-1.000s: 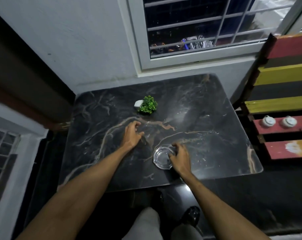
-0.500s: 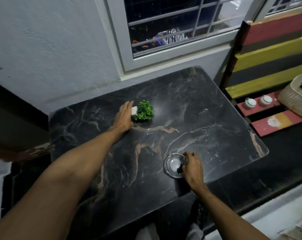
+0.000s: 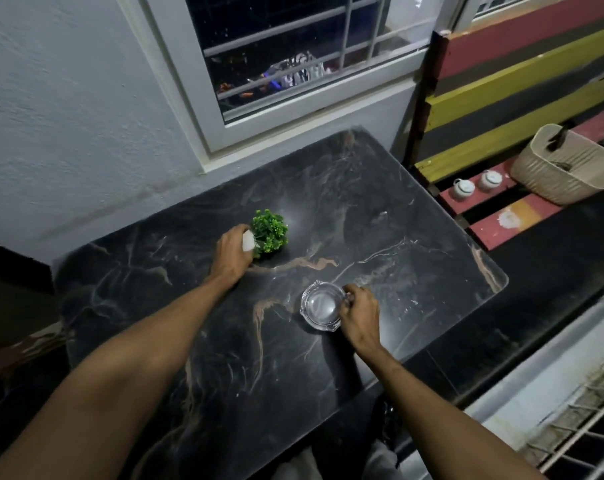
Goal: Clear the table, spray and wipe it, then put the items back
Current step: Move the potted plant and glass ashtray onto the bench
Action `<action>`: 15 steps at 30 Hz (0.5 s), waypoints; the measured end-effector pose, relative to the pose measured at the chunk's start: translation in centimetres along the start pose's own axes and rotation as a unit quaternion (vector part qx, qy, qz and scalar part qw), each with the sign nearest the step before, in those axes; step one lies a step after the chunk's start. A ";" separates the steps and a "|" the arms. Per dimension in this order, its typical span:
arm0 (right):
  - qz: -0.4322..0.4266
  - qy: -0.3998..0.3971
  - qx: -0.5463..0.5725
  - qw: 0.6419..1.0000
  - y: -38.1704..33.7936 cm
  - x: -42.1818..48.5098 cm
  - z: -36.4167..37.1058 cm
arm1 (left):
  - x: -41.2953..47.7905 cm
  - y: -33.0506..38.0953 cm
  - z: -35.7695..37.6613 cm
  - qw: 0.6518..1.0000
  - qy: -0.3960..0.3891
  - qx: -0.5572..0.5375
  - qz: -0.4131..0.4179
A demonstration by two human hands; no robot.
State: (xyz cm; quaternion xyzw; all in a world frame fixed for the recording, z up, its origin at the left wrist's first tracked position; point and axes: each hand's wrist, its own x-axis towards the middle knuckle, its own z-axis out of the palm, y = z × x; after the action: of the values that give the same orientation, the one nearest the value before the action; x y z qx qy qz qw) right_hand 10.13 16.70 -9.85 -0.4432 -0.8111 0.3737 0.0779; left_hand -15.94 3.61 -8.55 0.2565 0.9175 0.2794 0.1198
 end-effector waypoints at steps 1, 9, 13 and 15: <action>0.002 0.007 0.005 1.000 -0.1 0.2 -0.6 | -0.7 0.9 0.3 1.000 0.008 -0.021 -0.010; 0.030 0.077 0.066 0.994 1.3 4.4 -9.9 | -3.3 12.1 5.8 0.983 -0.020 -0.183 -0.029; 0.067 0.116 0.093 0.987 5.7 8.4 -16.4 | -2.5 20.2 10.4 0.973 -0.044 -0.224 -0.013; 0.092 0.123 0.094 0.984 8.1 10.4 -19.2 | -2.0 23.5 12.7 0.971 -0.053 -0.235 -0.014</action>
State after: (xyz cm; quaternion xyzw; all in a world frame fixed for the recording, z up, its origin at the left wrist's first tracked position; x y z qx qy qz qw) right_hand 18.05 37.73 -3.82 -0.5496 -0.7122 0.3963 0.1836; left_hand -0.12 25.02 -5.27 0.2232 0.8219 0.4713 0.2292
